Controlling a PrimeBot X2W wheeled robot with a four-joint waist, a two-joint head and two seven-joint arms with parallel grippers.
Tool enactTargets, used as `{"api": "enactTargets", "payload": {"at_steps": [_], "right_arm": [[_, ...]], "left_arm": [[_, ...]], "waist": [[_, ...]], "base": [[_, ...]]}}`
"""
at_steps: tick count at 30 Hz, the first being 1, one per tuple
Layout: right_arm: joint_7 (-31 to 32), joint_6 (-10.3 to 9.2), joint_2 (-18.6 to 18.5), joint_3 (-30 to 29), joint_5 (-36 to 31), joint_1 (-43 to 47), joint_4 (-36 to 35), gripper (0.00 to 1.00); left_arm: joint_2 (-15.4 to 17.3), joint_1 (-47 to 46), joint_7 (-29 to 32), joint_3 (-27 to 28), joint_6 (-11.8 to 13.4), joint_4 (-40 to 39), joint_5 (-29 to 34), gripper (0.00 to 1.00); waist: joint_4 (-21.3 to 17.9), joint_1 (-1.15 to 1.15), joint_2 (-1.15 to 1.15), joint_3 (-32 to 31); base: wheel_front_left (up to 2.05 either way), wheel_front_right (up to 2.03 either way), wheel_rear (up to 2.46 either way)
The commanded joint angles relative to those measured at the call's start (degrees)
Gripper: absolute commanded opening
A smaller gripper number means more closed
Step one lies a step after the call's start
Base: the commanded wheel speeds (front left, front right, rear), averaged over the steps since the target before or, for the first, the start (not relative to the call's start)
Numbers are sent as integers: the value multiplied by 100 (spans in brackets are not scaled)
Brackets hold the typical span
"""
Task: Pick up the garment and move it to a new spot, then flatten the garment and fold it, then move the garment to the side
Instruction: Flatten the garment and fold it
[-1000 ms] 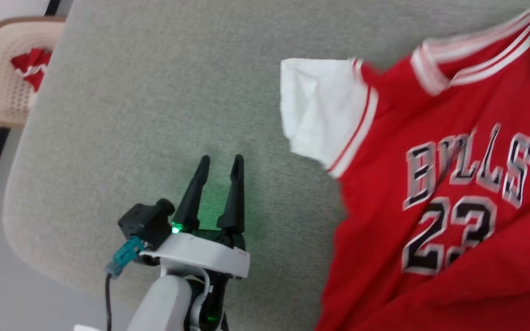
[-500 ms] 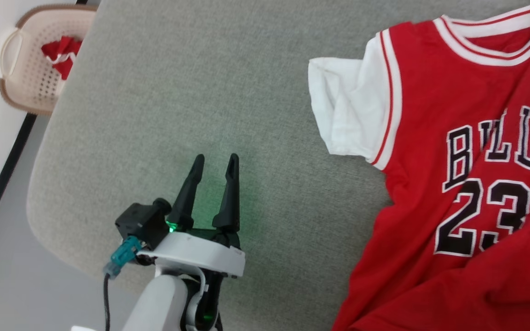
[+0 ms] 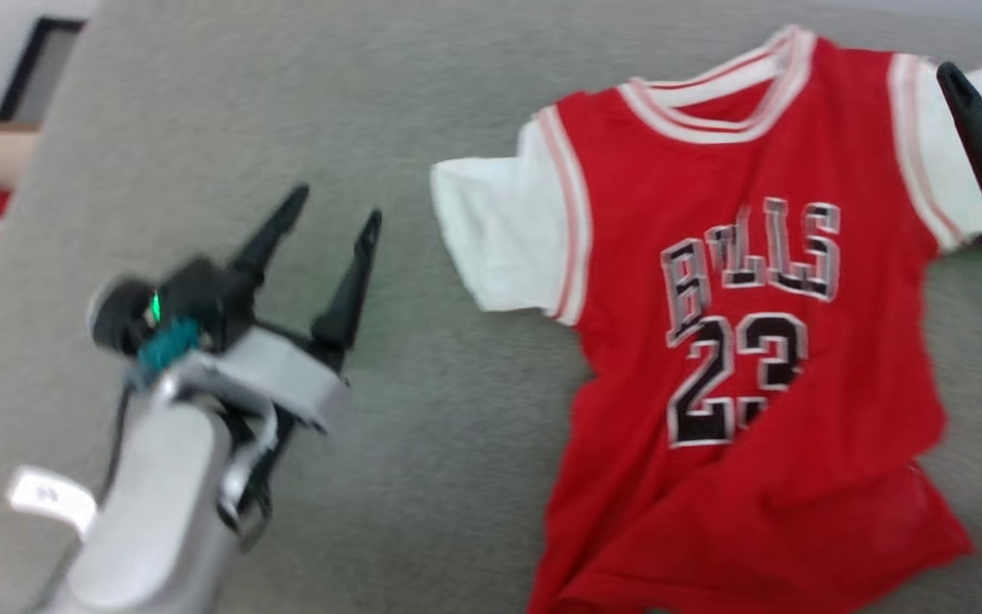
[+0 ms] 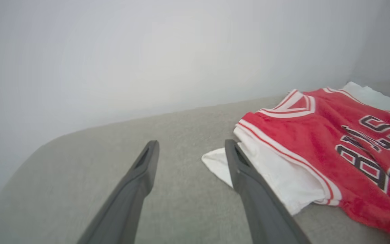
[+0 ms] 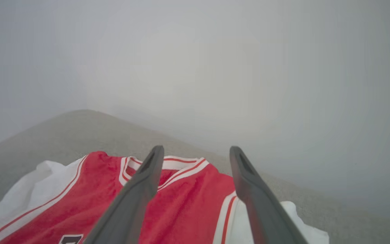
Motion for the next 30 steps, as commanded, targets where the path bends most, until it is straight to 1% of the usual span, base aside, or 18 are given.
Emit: {"api": "enactTargets", "payload": {"at_steps": [1, 3, 4, 5, 6, 9, 11, 13, 15, 19, 22, 24, 26, 28, 29, 30], "right_arm": [[-27, -8, 117, -509, -167, 409, -352, 100], [-27, -8, 295, -1056, -388, 1029, -816, 100], [-27, -8, 295, -1056, -388, 1029, -816, 100], [-22, -8, 383, -1345, -505, 1295, -1018, 100], [-24, -8, 482, -1566, -622, 1544, -1265, 100], [-24, -8, 763, -2137, -868, 2301, -1831, 100], [-21, -8, 896, -2348, -1010, 2680, -2144, 100], [-6, -8, 987, -2506, -1140, 2943, -2386, 100], [61, -8, 1065, -2642, -1248, 3156, -2577, 100], [184, -8, 1219, -2917, -1365, 3404, -2823, 100], [279, -8, 1310, -3067, -1436, 3504, -2989, 100], [326, -8, 1351, -3133, -1495, 3541, -3086, 100], [389, -8, 1371, -3189, -1548, 3560, -3158, 100], [482, -8, 1361, -3226, -1583, 3500, -3215, 100], [533, -8, 1326, -3227, -1607, 3444, -3251, 100], [595, -8, 1284, -3211, -1622, 3383, -3287, 100]], "left_arm": [[174, -304, 178, -48, -68, 25, -4, 100], [353, -657, 537, -164, -122, 182, -219, 100], [353, -657, 537, -164, -122, 182, -219, 100], [465, -867, 730, -262, -136, 291, -319, 100], [581, -1062, 962, -327, -144, 436, -480, 100], [911, -1682, 1672, -901, -151, 778, -1208, 100], [1197, -2046, 2186, -1317, -150, 1026, -1722, 100], [1409, -2394, 2671, -1661, -152, 1289, -2247, 100], [1582, -2654, 3258, -2022, -152, 1483, -2828, 100], [1889, -3069, 4173, -2481, -153, 1715, -3629, 100], [2024, -3319, 4452, -2709, -154, 1830, -3956, 100], [2038, -3393, 4536, -2862, -154, 1920, -4111, 100], [2061, -3487, 4605, -3061, -154, 2012, -4179, 100], [2084, -3541, 4585, -3321, -144, 2106, -4076, 100], [2091, -3569, 4570, -3450, -142, 2129, -4065, 85], [2082, -3598, 4541, -3543, -142, 2165, -4107, 63]], "waist": [[-809, 0, 0, -218], [-1021, 0, 0, -156], [-1021, 0, 0, -156], [-1115, 0, 0, -119], [-1224, 0, 0, -81], [-1478, 0, 0, 36], [-1641, 0, 0, 121], [-1788, 0, 0, 197], [-1918, 0, 0, 262], [-2117, 0, 0, 381], [-2196, 0, 0, 492], [-2218, 0, 0, 556], [-2223, 0, 0, 621], [-2209, 0, 0, 684], [-2196, 0, 0, 712], [-2177, 0, 0, 739]], "base": [[0, 0, 0], [0, 0, 0], [0, 0, 0], [0, 0, 0], [0, 0, 0], [0, 0, 0], [0, 0, 0], [0, 0, 0], [0, 0, 0], [0, 0, 0], [0, 0, 0], [0, 0, 0], [0, 0, 0], [0, 0, 0], [0, 0, 0], [0, 0, 0]]}}
